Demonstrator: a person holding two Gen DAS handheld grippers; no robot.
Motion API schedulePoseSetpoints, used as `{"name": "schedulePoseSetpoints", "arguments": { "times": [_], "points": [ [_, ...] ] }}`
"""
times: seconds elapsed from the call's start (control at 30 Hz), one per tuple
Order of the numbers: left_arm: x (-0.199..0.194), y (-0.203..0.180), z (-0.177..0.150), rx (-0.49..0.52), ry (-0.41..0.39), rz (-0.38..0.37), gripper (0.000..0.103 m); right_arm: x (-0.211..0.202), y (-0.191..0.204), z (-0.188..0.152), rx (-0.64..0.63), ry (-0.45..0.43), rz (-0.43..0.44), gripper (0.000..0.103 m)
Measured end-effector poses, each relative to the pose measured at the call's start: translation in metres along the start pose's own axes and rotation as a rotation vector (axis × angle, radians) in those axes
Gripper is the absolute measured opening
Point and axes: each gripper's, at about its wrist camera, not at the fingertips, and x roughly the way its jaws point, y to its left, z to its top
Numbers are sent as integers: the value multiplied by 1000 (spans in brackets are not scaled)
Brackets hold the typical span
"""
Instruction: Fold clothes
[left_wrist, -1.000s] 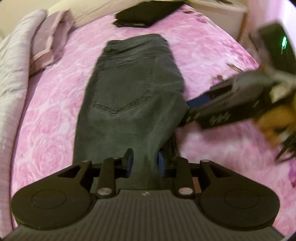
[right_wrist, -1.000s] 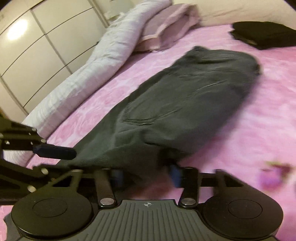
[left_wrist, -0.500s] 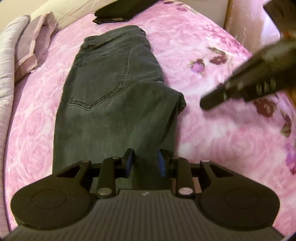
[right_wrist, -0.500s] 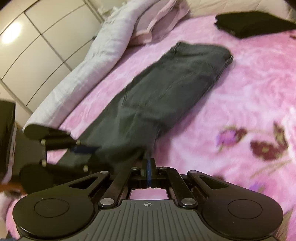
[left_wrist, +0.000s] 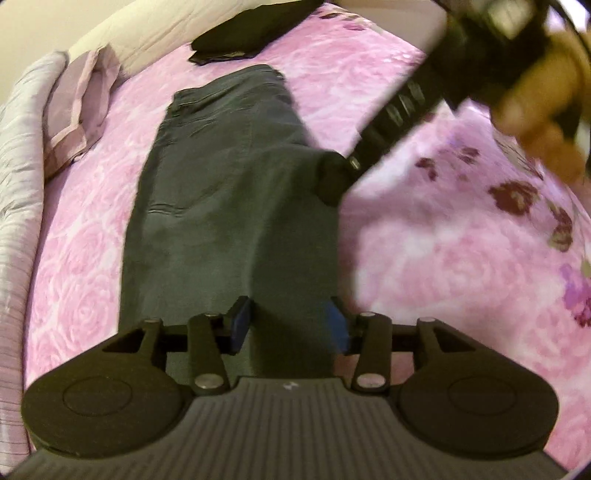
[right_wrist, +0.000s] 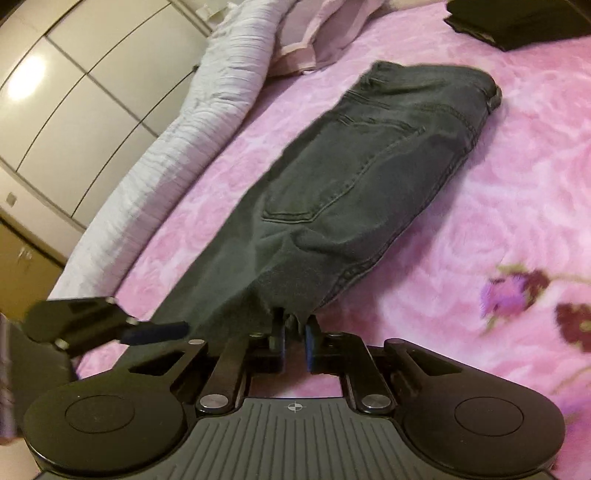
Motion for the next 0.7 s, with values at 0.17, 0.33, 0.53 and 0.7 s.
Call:
{"name": "schedulePoseSetpoints", "arguments": {
  "times": [0.17, 0.33, 0.53, 0.7],
  "points": [
    [13, -21, -4, 25, 37, 11, 47, -4, -10, 3, 26, 89, -1, 7],
    [14, -25, -13, 14, 64, -3, 47, -4, -26, 4, 75, 146, 25, 7],
    [-10, -16, -2, -72, 19, 13, 47, -45, -51, 30, 68, 89, -46, 22],
    [-13, -18, 38, -109, -22, 75, 59, -62, -90, 85, 100, -48, -95, 73]
  ]
}}
